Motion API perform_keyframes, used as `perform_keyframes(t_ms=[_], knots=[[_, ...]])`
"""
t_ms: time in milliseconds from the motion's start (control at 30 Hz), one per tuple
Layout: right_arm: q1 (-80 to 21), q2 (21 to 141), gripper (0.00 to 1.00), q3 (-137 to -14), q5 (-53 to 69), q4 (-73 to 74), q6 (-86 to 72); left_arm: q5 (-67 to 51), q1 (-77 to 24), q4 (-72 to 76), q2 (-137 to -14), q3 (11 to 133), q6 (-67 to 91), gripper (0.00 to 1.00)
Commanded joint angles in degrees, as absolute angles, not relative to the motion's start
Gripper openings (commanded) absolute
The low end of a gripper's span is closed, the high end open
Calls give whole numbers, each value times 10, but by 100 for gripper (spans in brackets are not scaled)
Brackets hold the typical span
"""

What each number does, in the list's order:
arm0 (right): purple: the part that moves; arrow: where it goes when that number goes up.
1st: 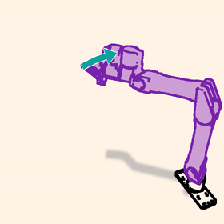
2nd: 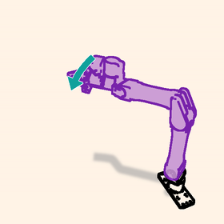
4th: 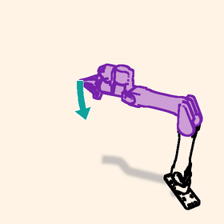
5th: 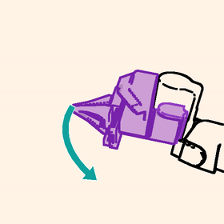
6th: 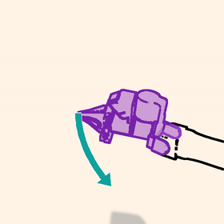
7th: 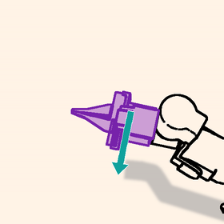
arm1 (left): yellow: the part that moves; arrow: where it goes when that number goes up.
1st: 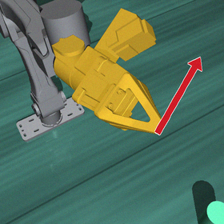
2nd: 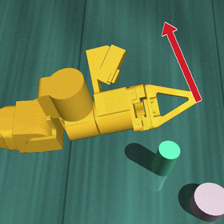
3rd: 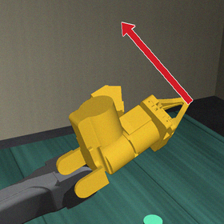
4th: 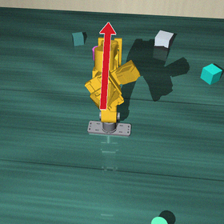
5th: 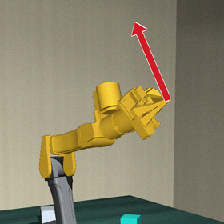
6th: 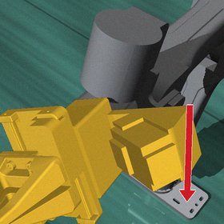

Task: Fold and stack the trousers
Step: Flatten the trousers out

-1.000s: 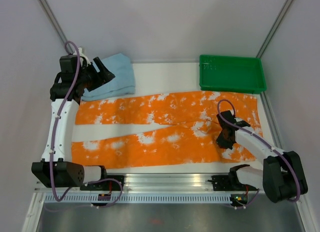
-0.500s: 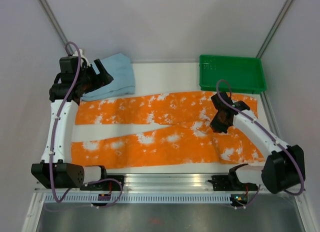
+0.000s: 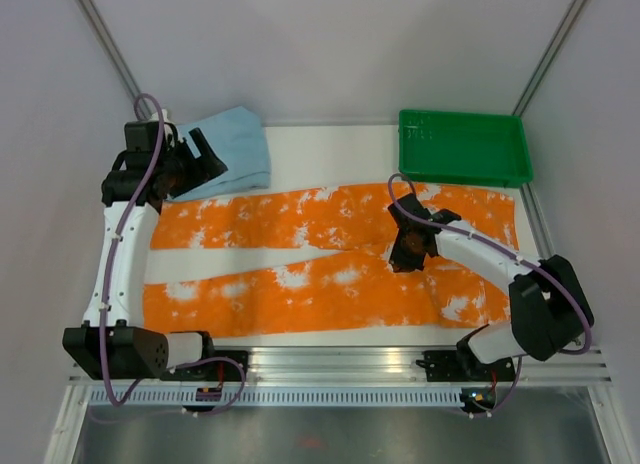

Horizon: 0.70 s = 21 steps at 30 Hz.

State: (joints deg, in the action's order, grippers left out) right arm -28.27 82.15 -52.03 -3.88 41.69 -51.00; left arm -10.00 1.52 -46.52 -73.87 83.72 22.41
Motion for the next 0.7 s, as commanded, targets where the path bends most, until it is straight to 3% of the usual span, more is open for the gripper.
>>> perform_keyframes(t_ms=[0,67,133,167,267,300,367,400,667], knots=[[-308,847,0,-499,-41,400,-459,-43,16,-527,-715,813,312,87],[-322,863,0,-484,-37,376,-431,-52,16,-522,-685,755,393,82],[-356,881,0,-464,-37,344,-411,-88,16,-491,-657,684,458,63],[-356,881,0,-464,-38,334,-411,-88,16,-490,-657,669,470,63],[-402,920,0,-440,-37,300,-389,-94,16,-504,-671,635,488,38],[-413,926,0,-439,-37,294,-384,-74,16,-531,-673,628,495,22],[-443,942,0,-438,-33,284,-381,-42,17,-560,-672,617,532,6],[-452,944,0,-438,-28,277,-380,-34,16,-571,-668,603,547,2],[-496,962,0,-449,54,190,-383,17,16,-579,-644,493,700,2]])
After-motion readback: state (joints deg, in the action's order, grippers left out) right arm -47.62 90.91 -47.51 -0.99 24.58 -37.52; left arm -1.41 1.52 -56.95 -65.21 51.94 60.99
